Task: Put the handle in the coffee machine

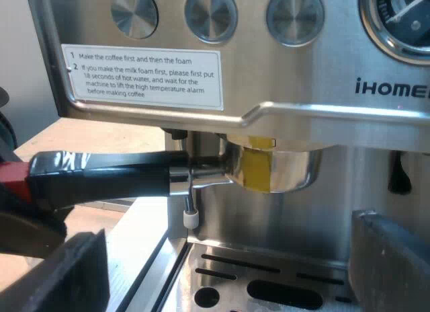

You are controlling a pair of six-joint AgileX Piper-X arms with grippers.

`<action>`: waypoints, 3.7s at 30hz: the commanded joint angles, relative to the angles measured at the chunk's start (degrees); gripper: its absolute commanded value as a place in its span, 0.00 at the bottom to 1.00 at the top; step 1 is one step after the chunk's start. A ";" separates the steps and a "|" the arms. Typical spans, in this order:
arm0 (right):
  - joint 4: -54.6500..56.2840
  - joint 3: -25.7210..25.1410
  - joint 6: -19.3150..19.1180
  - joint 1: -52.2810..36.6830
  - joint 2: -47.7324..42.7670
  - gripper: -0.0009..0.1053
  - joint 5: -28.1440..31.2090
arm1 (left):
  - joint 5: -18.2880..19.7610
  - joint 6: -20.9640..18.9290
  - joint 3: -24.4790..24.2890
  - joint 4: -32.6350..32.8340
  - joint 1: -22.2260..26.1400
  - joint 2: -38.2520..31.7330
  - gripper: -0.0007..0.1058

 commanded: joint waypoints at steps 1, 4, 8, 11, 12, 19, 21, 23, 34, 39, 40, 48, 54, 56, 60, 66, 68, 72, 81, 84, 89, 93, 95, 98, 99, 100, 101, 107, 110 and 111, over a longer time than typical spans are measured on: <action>-0.26 -0.13 -0.70 0.15 -0.06 0.71 0.33 | 6.39 1.27 -0.73 -0.16 -0.99 -0.13 0.01; -0.26 -0.13 -0.70 0.15 -0.06 0.71 0.33 | 6.81 -0.03 -0.73 -0.16 -0.56 -0.30 0.01; -0.26 -0.13 -0.70 0.15 -0.06 0.71 0.33 | 6.99 1.26 -0.73 0.11 -0.42 -0.30 0.01; -0.26 -0.13 -0.70 0.15 -0.06 0.71 0.33 | 6.50 0.99 -0.73 -0.24 -0.42 -0.30 0.01; -0.26 -0.13 -0.70 0.15 -0.06 0.71 0.33 | 6.29 0.68 -0.73 -0.77 -0.29 -0.30 0.01; -0.26 -0.13 -0.70 0.15 -0.06 0.71 0.33 | 5.91 -3.53 -0.73 -4.50 -0.29 -0.30 0.01; -0.26 -0.13 -0.70 0.15 -0.06 0.71 0.33 | 5.91 -4.26 -0.73 -5.40 -0.29 -0.30 0.01; -0.26 -0.13 -0.70 0.15 -0.06 0.71 0.33 | 6.12 -4.40 -0.73 -5.11 -0.29 -0.30 0.01; -0.26 -0.13 -0.70 0.15 -0.06 0.71 0.33 | 11.42 -2.60 -0.73 -6.32 1.59 -2.40 0.01; -0.26 -0.13 -0.70 0.15 -0.06 0.71 0.33 | 12.42 -1.35 -0.30 -6.31 1.39 -2.61 0.01; -0.26 -0.13 -0.70 0.15 -0.06 0.71 0.33 | 12.42 -1.37 0.01 -6.27 1.43 -2.48 0.01; -0.26 -0.13 -0.70 0.15 -0.06 0.71 0.33 | 12.35 2.17 3.85 -11.49 1.43 -2.35 0.01; -0.26 -0.13 -0.70 0.15 -0.06 0.71 0.33 | 13.20 2.05 4.72 -14.63 1.43 -2.35 0.01; -0.26 -0.13 -0.70 0.15 -0.06 0.71 0.33 | 13.20 0.12 4.72 -16.47 1.43 -2.35 0.01; -0.26 -0.13 -0.70 0.15 -0.06 0.71 0.33 | 11.92 -4.75 4.72 -18.48 1.43 -2.35 0.01; -0.26 -0.13 -0.70 0.15 -0.06 0.71 0.33 | 13.34 -6.25 4.72 -19.62 1.43 -2.35 0.01; -0.26 -0.13 -0.70 0.15 -0.06 0.71 0.33 | 13.31 -6.09 4.72 -19.40 1.43 -2.35 0.01; -0.26 -0.13 -0.70 0.15 -0.06 0.71 0.33 | 12.04 -5.75 4.72 -19.40 1.20 -3.34 0.01; -0.26 -0.13 -0.70 0.15 -0.06 0.71 0.33 | 9.86 -8.62 2.70 -19.69 -0.51 -4.88 0.01; -0.26 -0.13 -0.70 0.15 -0.06 0.71 0.33 | 10.26 -8.72 2.61 -19.36 -0.51 -4.88 0.01; -0.26 -0.13 -0.70 0.15 -0.06 0.71 0.33 | 10.26 -8.67 2.61 -18.19 -0.51 -4.88 0.01; -0.26 -0.13 -0.70 0.15 -0.06 0.71 0.33 | 11.01 -8.67 2.61 -16.77 -0.51 -4.88 0.01; -0.26 -0.13 -0.70 0.15 -0.06 0.71 0.33 | 11.01 -8.92 2.61 -16.64 -0.51 -4.88 0.01; -0.26 -0.13 -0.70 0.15 -0.06 0.71 0.33 | 11.01 -9.18 2.61 -17.00 -0.51 -4.88 0.01; -0.26 -0.13 -0.70 0.15 -0.06 0.71 0.33 | 11.01 -9.18 2.45 -16.98 -0.40 -4.88 0.01; -0.26 -0.13 -0.70 0.15 -0.06 0.71 0.33 | 11.01 -9.18 2.39 -16.98 -0.40 -4.88 0.01; -0.26 -0.13 -0.70 0.15 -0.06 0.71 0.33 | 11.01 -9.18 2.44 -16.98 -0.40 -4.88 0.01; -0.26 -0.13 -0.70 0.15 -0.06 0.71 0.33 | 11.01 -9.58 2.35 -16.98 -0.40 -4.88 0.01; -0.26 -0.13 -0.70 0.15 -0.06 0.71 0.33 | 11.01 -9.56 2.35 -16.98 -0.40 -4.88 0.01; -0.26 -0.13 -0.70 0.15 -0.06 0.71 0.33 | 11.01 -9.56 2.35 -16.98 -0.40 -4.88 0.01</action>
